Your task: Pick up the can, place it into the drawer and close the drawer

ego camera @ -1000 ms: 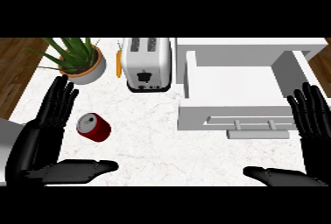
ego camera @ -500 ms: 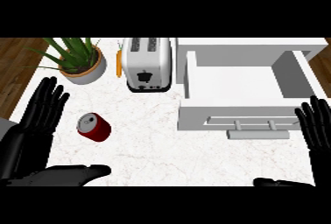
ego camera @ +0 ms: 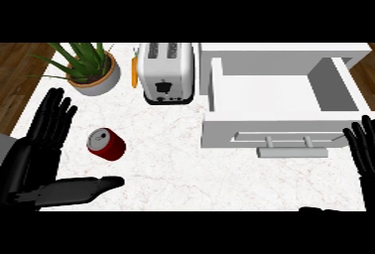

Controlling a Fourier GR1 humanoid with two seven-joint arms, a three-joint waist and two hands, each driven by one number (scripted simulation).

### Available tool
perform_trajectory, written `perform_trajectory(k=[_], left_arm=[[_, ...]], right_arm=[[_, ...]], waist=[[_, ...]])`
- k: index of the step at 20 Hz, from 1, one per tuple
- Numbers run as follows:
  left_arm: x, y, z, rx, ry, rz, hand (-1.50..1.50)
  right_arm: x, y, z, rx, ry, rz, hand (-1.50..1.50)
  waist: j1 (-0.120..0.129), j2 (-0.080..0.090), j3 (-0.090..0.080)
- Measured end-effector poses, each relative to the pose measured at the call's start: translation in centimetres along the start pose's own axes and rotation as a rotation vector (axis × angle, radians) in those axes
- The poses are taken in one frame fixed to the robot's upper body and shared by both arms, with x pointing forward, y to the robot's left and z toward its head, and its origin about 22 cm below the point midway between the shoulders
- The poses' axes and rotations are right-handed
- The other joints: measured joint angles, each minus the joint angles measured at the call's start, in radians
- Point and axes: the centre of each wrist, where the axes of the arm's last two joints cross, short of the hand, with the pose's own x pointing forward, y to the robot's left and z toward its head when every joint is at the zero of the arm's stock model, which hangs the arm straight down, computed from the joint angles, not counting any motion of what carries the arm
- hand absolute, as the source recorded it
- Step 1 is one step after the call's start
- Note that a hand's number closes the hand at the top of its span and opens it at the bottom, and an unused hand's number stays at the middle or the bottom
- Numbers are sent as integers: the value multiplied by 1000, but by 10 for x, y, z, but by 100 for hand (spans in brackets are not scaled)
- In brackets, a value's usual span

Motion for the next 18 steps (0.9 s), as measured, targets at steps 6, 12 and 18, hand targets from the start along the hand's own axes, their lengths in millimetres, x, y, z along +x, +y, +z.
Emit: perform_trajectory(k=[6,12,18], left_arm=[[-27,5,-17,-1,17,5,-150],[-57,8,-25,10,28,-1,-150],[-78,6,-24,30,46,-1,-150]], right_arm=[[-6,-3,5,1,1,7,-150],[-6,-8,4,-4,0,9,-150],[-13,-12,9,4,6,14,-150]], waist=[[0,0,0],[0,0,0],[0,0,0]])
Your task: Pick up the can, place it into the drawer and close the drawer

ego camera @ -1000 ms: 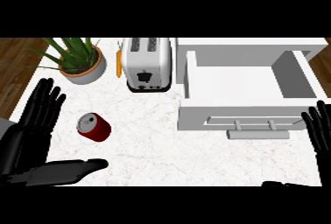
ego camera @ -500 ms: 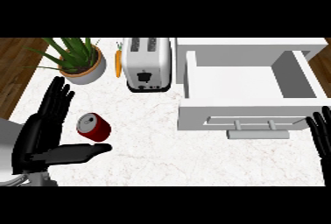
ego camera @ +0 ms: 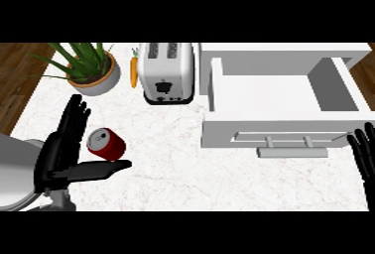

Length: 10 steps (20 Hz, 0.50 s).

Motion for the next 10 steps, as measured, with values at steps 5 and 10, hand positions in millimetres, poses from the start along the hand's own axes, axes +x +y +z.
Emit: perform_trajectory(k=[5,10], left_arm=[[-23,11,7,25,6,-17,-150],[-41,15,6,42,16,-22,-150]], right_arm=[[2,-3,-8,3,-4,-1,-150],[-1,-7,-10,-2,-4,0,-150]], waist=[[1,0,0],[1,0,0]])
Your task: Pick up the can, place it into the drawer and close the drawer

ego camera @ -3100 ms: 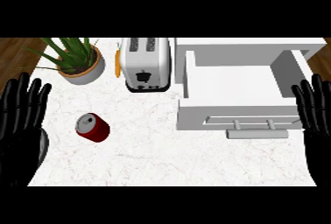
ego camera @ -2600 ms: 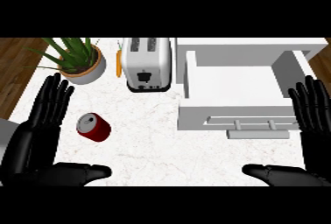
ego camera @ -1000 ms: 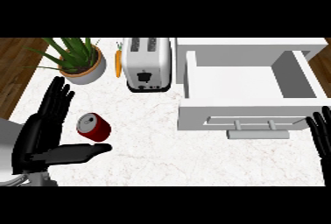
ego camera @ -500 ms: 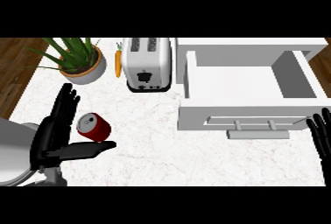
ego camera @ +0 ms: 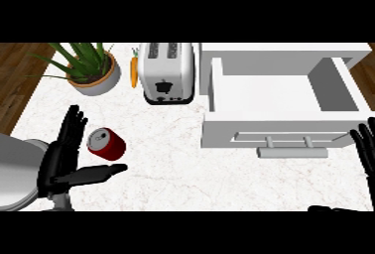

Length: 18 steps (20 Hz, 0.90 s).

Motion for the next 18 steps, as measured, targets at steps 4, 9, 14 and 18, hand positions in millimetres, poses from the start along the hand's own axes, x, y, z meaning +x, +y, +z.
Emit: perform_trajectory(k=[4,9,14,18], left_arm=[[-18,11,-4,7,10,-8,-150],[-40,19,-1,4,23,-16,-150],[-52,31,-1,5,36,-16,-150],[-68,37,-1,10,49,-14,-150]], right_arm=[[2,3,6,0,2,0,-150],[1,5,9,0,1,0,-150],[2,8,1,-5,-6,-5,-150],[4,10,4,-8,-9,-5,-150]], waist=[[-1,0,0],[-1,0,0],[0,0,0],[-1,0,0]])
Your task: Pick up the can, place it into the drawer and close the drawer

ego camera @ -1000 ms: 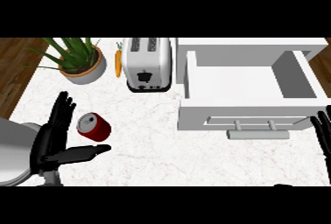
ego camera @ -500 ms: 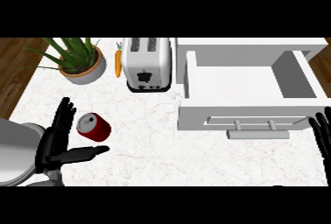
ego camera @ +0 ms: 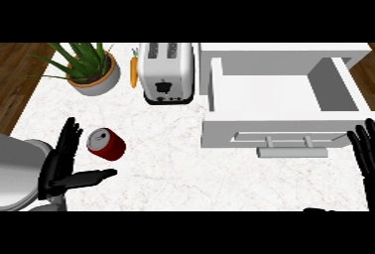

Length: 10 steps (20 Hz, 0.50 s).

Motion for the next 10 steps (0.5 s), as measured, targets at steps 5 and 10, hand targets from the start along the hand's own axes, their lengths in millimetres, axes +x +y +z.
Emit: perform_trajectory(k=[5,10], left_arm=[[-14,2,3,8,13,8,-150],[-22,4,-3,20,40,23,-150]], right_arm=[[1,-1,2,-1,-4,1,-150],[4,-5,9,-2,-8,7,-150]], waist=[[0,0,0],[-1,0,0]])
